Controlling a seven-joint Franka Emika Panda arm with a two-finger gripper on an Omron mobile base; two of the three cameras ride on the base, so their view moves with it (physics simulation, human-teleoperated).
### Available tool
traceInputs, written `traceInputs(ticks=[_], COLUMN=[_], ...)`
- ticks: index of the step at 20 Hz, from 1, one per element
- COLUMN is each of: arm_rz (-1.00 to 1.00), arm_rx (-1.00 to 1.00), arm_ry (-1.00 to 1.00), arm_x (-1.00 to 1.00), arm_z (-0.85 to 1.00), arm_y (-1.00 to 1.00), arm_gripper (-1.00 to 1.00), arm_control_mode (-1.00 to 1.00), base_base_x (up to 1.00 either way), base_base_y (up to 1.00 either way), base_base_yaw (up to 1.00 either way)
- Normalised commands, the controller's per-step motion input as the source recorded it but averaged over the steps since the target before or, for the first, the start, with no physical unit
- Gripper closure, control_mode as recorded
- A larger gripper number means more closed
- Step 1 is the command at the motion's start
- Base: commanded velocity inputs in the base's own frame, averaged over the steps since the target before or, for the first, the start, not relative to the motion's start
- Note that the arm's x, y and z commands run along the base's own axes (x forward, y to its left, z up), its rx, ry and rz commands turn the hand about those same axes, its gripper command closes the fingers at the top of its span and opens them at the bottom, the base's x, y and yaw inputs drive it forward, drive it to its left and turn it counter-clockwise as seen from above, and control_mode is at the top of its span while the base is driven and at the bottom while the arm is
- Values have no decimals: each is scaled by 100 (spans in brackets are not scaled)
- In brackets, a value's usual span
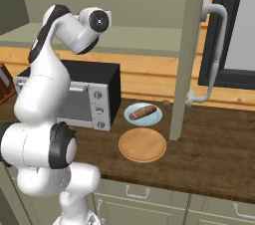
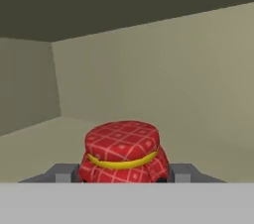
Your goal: From the different types of pastries on the counter, select a croissant and place it on the cutting board. Then retrieve a jar of jam from the cabinet and place it alongside the croissant on the cutting board.
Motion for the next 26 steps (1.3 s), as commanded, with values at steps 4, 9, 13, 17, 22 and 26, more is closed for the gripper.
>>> traceInputs(ticks=[4, 9, 13, 17, 22, 26], arm_rz=[17, 31, 40, 41, 15, -2], arm_rx=[9, 1, 0, -2, -7, 0], arm_ry=[-28, -8, 0, 0, -15, -42], arm_x=[-100, -100, -100, -100, -100, -100], arm_z=[22, 25, 18, 6, -79, -100], arm_y=[-4, 2, 11, 13, 33, 54], arm_gripper=[100, 100, 100, 100, 100, 100], arm_control_mode=[-100, -100, -100, -100, -100, -100], base_base_x=[0, 0, 0, 0, 0, 0], base_base_y=[0, 0, 0, 0, 0, 0], base_base_yaw=[0, 0, 0, 0, 0, 0])
